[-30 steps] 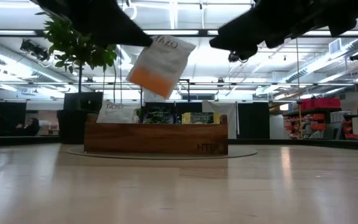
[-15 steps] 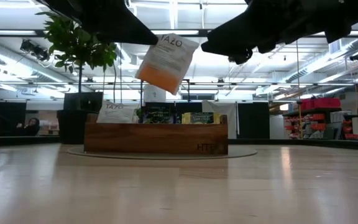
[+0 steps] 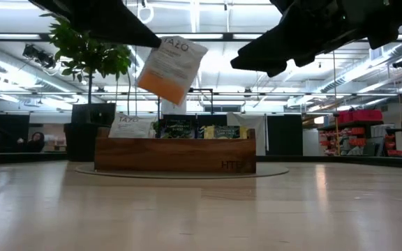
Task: Pick & Place Tea
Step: Put the orange tea bag into the left compartment of the wooden organizer
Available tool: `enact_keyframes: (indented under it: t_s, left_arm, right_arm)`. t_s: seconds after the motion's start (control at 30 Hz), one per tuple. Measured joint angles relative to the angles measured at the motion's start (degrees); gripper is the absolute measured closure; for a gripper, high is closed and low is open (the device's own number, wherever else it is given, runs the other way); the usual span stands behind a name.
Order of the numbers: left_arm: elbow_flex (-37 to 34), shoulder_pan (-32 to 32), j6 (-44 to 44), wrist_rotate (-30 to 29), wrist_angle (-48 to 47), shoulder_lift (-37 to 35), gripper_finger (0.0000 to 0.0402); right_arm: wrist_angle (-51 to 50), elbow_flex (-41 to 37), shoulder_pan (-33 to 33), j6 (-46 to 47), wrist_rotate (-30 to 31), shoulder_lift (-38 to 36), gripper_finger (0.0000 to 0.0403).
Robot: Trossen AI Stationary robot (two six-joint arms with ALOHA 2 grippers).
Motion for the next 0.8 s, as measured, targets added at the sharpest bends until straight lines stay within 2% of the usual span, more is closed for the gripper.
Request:
enact_keyframes:
  t_s: [0.2,0.3,0.4,0.57,0.7,0.8]
  left_arm:
    - [0.0,-2.7,-4.0,-0.4,-2.1,-0.1,0.0401]
    - [-0.1,-4.5,-4.7,-0.3,1.2,-0.1,0.0401]
    - [-3.4,-5.6,-1.4,0.7,13.8,-0.1,0.0401]
    - [-13.2,-3.7,7.9,9.8,43.4,-0.2,0.0401]
    - [-19.7,-1.6,8.9,11.4,52.1,-0.2,0.0401]
    - [-22.6,-0.7,7.1,10.3,51.9,-0.7,0.0401]
  right_arm:
    - [-0.5,0.0,-0.1,-0.4,0.0,0.0,0.0227]
    - [-1.1,0.0,-0.1,-0.2,0.0,0.0,0.0227]
    - [-1.2,0.0,-0.1,-0.4,0.0,0.0,0.0227]
    - [-1.7,0.0,-0.1,-0.8,0.0,0.0,0.0227]
    - [-2.0,0.0,-0.1,-0.8,0.0,0.0,0.0227]
    - [-2.7,0.0,-0.1,-0.5,0.0,0.0,0.0227]
